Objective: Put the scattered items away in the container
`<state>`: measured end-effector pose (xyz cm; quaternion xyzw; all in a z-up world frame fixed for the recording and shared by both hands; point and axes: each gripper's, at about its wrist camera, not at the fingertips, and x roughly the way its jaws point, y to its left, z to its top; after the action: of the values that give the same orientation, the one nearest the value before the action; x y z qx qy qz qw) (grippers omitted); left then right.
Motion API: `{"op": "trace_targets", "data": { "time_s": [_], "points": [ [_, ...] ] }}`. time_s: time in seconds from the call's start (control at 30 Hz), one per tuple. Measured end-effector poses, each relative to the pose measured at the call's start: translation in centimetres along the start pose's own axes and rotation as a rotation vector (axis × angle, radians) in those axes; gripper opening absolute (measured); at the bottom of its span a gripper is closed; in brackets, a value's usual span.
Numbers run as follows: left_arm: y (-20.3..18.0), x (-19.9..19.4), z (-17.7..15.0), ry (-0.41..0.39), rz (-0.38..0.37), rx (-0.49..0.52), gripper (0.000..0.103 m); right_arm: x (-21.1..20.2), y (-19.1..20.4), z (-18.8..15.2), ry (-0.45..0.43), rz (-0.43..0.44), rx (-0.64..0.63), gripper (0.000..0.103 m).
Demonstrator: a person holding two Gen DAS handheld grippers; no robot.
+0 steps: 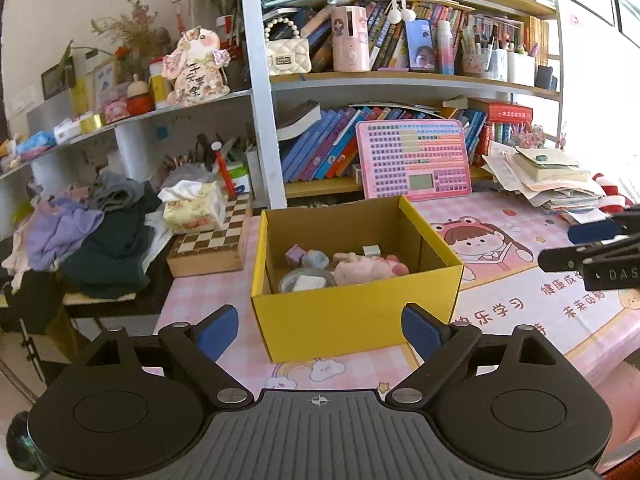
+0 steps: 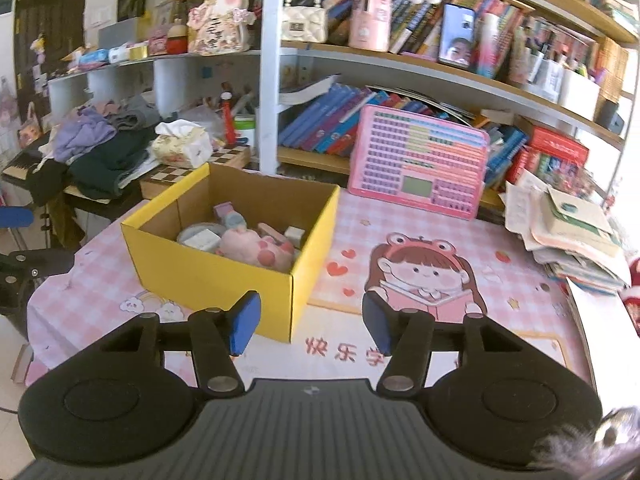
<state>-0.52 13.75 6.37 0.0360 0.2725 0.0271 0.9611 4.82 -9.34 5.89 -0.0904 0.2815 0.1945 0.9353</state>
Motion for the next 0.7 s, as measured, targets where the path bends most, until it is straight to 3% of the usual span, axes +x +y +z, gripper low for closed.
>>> {"op": "trace_targets", "data": {
  "time_s": [0.63,0.7],
  "points": [
    [-2.4,-0.9,-2.9,0.023,0.081,-0.055,0.095,-1.5,0.5,-3.6,0.006,-0.085,0.062,0.073],
    [-2.8,-0.8,-3.2,0.028,0.074,-0.056,0.096,-1.6,0.7,-4.1,0.012,-0.099,0.081,0.08]
  ]
}}
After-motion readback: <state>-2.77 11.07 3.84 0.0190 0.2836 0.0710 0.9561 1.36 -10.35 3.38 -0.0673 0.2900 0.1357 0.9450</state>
